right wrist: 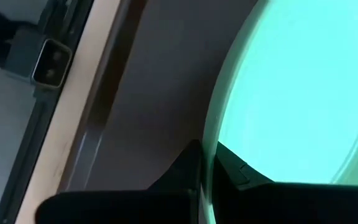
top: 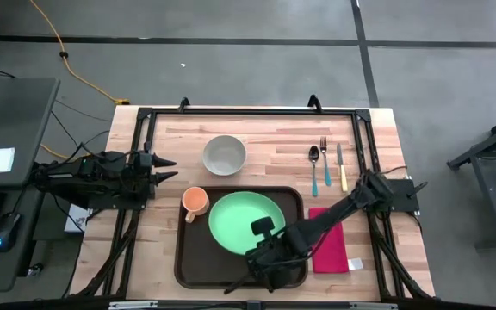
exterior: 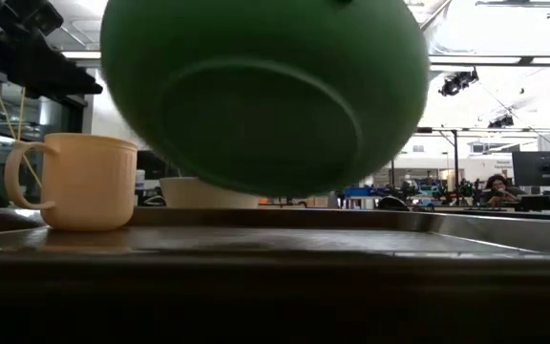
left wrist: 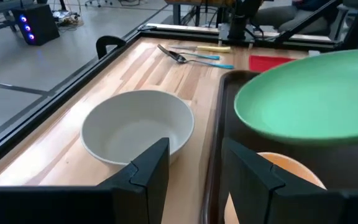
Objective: Set up tray
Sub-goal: Put the green plate to the middle of the orange cup on the serving tray
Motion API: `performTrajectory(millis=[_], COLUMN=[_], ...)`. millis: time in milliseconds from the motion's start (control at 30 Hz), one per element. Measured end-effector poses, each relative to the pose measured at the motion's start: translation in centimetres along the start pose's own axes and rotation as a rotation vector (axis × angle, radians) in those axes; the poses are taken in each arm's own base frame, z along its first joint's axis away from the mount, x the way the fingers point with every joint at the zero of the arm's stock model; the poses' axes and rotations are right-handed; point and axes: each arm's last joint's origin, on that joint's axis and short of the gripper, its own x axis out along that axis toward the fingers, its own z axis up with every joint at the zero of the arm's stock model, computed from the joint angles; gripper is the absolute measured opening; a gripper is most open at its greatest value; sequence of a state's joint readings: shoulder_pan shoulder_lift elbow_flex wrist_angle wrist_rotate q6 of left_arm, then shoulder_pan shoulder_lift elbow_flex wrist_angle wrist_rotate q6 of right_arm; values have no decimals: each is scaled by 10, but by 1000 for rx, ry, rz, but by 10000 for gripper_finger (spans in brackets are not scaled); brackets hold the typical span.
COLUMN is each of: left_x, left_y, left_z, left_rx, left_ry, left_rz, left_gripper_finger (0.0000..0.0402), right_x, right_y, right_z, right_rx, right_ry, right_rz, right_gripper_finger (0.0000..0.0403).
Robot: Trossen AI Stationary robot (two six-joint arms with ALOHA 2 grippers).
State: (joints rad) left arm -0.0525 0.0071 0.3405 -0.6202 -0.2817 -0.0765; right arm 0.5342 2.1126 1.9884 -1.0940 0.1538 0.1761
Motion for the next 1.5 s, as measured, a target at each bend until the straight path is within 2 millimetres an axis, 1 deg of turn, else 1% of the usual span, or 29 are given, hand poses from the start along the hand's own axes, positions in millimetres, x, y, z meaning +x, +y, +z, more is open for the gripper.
performTrajectory(millis=[167, 333, 600, 733, 1067, 1500], left_x=[0, 0, 0, 0, 0, 0], left_y=[0, 0, 0, 0, 0, 0], left_z=[-3, -3, -3, -3, -3, -3], left_rx=[1, 1, 3, 3, 3, 2], left_ry=[26, 27, 35, 34, 33, 33], left_rz=[2, 2, 2, 2, 2, -2], left_gripper_finger=[179, 179, 179, 179, 179, 179], right_x=[0, -7, 4, 15, 19, 35], right_y=[2, 2, 5, 7, 8, 9], right_z=[3, 10, 11, 11, 11, 14], right_rx=[5, 10, 12, 8, 5, 6], right_ry=[-31, -83, -64, -40, -33, -32], right_rz=[10, 11, 34, 45, 53, 81], right_gripper_finger=[0, 0, 0, 0, 0, 0])
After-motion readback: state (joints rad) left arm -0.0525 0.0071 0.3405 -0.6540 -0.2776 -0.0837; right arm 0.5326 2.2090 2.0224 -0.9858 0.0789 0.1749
